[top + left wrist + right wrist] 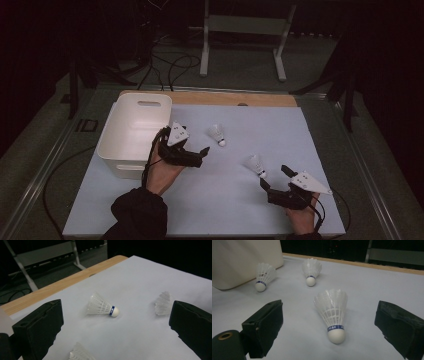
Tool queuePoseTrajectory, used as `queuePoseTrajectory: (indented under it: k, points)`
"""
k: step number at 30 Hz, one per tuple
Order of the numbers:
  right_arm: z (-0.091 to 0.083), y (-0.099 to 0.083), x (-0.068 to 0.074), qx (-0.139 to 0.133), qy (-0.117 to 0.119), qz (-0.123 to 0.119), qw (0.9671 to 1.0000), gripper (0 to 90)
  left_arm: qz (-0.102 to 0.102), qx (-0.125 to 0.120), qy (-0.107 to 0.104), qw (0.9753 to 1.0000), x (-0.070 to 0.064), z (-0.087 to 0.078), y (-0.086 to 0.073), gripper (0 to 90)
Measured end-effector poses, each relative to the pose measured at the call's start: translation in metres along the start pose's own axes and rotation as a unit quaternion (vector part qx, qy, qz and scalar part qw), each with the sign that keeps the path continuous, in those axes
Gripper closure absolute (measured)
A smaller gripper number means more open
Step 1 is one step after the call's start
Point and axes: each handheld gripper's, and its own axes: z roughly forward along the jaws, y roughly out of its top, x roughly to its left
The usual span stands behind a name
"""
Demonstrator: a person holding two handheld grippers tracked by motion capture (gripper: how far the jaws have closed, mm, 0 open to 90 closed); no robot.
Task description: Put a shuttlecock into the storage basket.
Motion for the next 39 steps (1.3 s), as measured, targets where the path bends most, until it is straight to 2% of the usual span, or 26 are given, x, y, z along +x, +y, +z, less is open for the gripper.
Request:
queuePoseTrajectory:
  k: [11, 19, 28, 39]
  points:
    - [0.000, 0.000, 0.000, 0.000, 0.001, 0.001, 1.0000, 8.1, -0.003, -0.004, 0.008, 1.0000, -0.005, 0.006, -0.001, 0.1]
    - [0.000, 0.000, 0.000, 0.000, 0.001, 0.001, 1.0000, 8.1, 0.004, 0.000, -0.009, 1.0000, -0.009, 0.011, -0.001, 0.2]
    - [0.000, 0.000, 0.000, -0.001, 0.001, 0.001, 1.0000, 8.1, 0.001, 0.013, -0.005, 0.9999, -0.011, 0.022, -0.003, 0.2]
    - [0.000, 0.000, 0.000, 0.001, 0.002, 0.003, 1.0000, 8.1, 0.000, 0.018, -0.015, 0.9997, -0.016, 0.036, -0.003, 0.1]
